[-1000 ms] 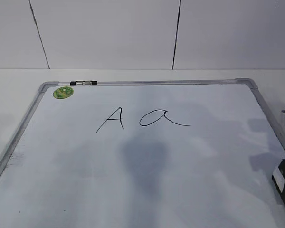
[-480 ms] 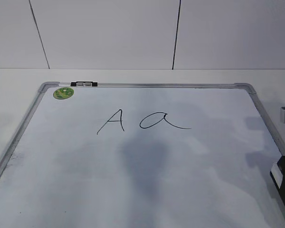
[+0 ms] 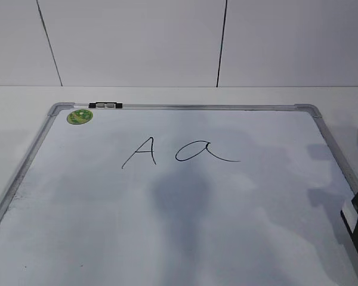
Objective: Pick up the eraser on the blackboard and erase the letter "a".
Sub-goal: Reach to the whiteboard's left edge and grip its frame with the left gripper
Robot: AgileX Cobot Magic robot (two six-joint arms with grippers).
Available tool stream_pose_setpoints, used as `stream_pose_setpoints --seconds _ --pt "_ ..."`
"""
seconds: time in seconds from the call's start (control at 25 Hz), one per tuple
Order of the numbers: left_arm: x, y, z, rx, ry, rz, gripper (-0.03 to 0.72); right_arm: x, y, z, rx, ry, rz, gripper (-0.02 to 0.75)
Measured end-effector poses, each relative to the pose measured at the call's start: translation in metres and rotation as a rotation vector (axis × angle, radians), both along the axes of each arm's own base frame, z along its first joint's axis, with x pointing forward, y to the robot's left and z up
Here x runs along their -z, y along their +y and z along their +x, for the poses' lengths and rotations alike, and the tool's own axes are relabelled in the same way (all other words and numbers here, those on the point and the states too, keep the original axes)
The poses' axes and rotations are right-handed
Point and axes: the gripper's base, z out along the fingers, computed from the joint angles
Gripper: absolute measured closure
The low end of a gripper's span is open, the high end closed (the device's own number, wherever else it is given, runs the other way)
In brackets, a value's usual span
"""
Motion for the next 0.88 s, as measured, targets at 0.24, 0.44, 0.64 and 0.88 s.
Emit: stream_pose_setpoints --seconds 0.24,0.44,0.64,0.88 --pt "0.011 0.001 0.064 0.022 0.084 0.023 0.359 0.0 0.0 0.0 0.001 0.002 0.002 0.17" --pt "0.022 0.002 0.11 0.052 0.121 0.036 0.359 0.0 0.0 0.0 0.002 0.004 0.004 0.17" --pt "0.03 0.002 0.145 0.084 0.149 0.044 0.374 0.0 0.0 0.0 0.002 0.003 0.004 0.17" --pt "0.056 0.001 0.167 0.118 0.233 0.046 0.417 0.0 0.0 0.002 0.004 -0.019 0.004 0.17"
